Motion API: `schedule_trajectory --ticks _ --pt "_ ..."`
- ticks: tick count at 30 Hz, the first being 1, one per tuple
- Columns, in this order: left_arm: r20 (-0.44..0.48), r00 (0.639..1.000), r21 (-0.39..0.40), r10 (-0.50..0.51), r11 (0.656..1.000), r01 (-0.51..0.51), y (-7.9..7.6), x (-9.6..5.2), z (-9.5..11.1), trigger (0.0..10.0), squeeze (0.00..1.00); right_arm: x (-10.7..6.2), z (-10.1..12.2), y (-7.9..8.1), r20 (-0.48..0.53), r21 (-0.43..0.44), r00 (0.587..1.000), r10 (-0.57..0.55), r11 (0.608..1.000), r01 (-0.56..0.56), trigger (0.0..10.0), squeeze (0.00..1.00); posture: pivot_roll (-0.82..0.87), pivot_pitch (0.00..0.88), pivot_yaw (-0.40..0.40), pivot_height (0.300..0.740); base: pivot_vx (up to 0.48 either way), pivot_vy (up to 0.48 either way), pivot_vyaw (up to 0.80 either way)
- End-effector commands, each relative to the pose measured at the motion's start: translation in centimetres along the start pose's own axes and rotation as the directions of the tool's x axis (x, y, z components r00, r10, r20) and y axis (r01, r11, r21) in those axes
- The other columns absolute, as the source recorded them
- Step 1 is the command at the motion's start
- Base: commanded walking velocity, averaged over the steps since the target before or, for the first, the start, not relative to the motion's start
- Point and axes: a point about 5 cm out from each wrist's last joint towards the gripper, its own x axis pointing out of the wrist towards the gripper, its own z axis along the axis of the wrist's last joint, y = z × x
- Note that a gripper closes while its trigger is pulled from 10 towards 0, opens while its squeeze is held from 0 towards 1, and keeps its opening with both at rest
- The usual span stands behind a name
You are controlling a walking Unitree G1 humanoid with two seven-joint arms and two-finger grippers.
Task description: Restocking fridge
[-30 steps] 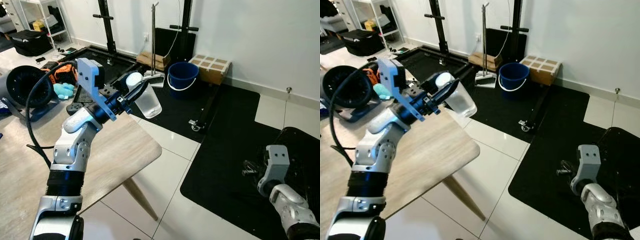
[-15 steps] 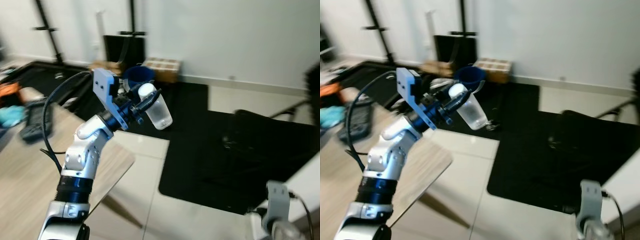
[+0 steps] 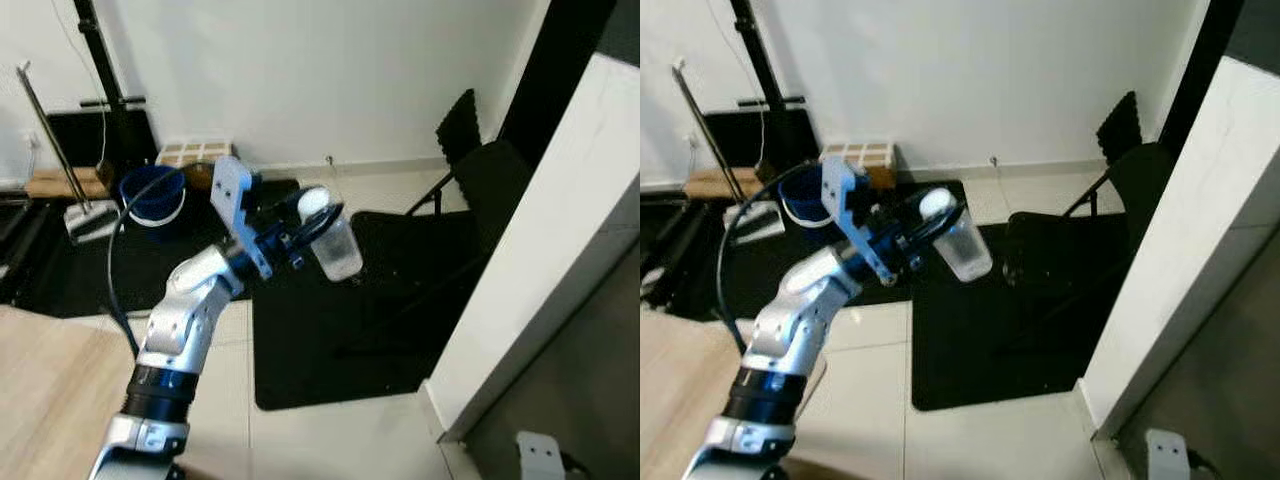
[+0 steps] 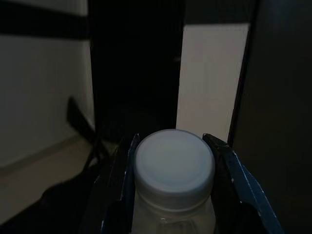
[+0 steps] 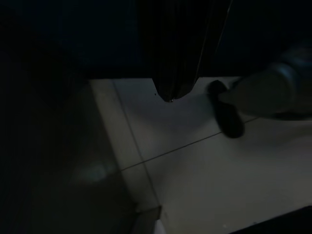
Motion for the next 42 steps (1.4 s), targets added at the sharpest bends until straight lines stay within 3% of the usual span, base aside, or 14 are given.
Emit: schedule_trajectory --ticks 1,19,28,30,32,34,36,37,40,42 --pt "0.002 1.0 0.027 -0.022 0.999 0.022 -0.4 0.4 0.2 10.0 0.0 -0.1 -0.7 -0.3 -0.02 -0.003 1.0 -0.017 1.0 0.017 10.0 0.0 -0.06 0.011 0.025 0.74 0.0 0.0 -0.8" --pt "-0.09 0.996 0.019 -0.006 1.0 0.008 -0.6 -0.2 -2.5 10.0 0.0 -0.1 -1.3 0.7 -0.045 -0.03 0.999 0.003 1.0 -0.005 10.0 0.0 -0.06 0.012 0.028 0.74 0.0 0.0 -0.62" --pt "-0.234 0.968 0.007 0.093 0.996 -0.094 0.2 -2.1 -6.7 10.0 0.0 -0.2 -1.9 1.2 -0.064 -0.046 0.998 0.016 0.999 -0.019 10.0 0.0 -0.06 0.013 0.028 0.74 0.0 0.0 -0.18" --pt "-0.234 0.968 0.007 0.093 0.996 -0.094 0.2 -2.1 -6.7 10.0 0.0 -0.2 -1.9 1.2 -0.064 -0.046 0.998 0.016 0.999 -0.019 10.0 0.0 -0.06 0.013 0.028 0.74 0.0 0.0 -0.8" --pt "-0.329 0.928 -0.007 0.173 0.983 -0.186 0.8 -3.9 -9.4 10.0 0.0 -0.1 -2.0 1.5 -0.068 -0.055 0.997 0.027 0.998 -0.031 10.0 0.0 -0.07 0.01 0.027 0.74 0.0 0.0 -0.8" --pt "-0.351 0.916 -0.01 0.193 0.978 -0.21 1.0 -4.4 -10.1 10.0 0.0 -0.1 -2.0 1.6 -0.068 -0.056 0.997 0.03 0.998 -0.034 10.0 0.0 -0.07 0.01 0.027 0.74 0.0 0.0 -0.8" --pt "-0.43 0.866 -0.031 0.255 0.954 -0.297 1.2 -6.5 -12.4 10.0 0.0 -0.1 -1.9 1.8 -0.067 -0.06 0.997 0.036 0.997 -0.04 10.0 0.0 -0.07 0.01 0.027 0.74 0.0 0.0 -0.8" --pt "-0.43 0.866 -0.031 0.255 0.954 -0.297 1.2 -6.5 -12.4 10.0 0.0 -0.1 -1.9 1.8 -0.067 -0.06 0.997 0.036 0.997 -0.04 10.0 0.0 -0.07 0.01 0.027 0.74 0.0 0.0 -0.8" --pt "-0.496 0.817 -0.04 0.294 0.932 -0.359 0.9 -8.6 -14.4 10.0 0.0 -0.1 -1.8 2.0 -0.065 -0.063 0.997 0.04 0.997 -0.044 10.0 0.0 -0.07 0.01 0.027 0.74 0.0 0.0 -0.8" --pt "-0.511 0.806 -0.047 0.301 0.926 -0.375 0.7 -9.1 -14.9 10.0 0.0 0.0 -1.8 2.0 -0.064 -0.064 0.997 0.041 0.997 -0.045 10.0 0.0 -0.06 0.009 0.024 0.74 0.0 0.0 -0.8"
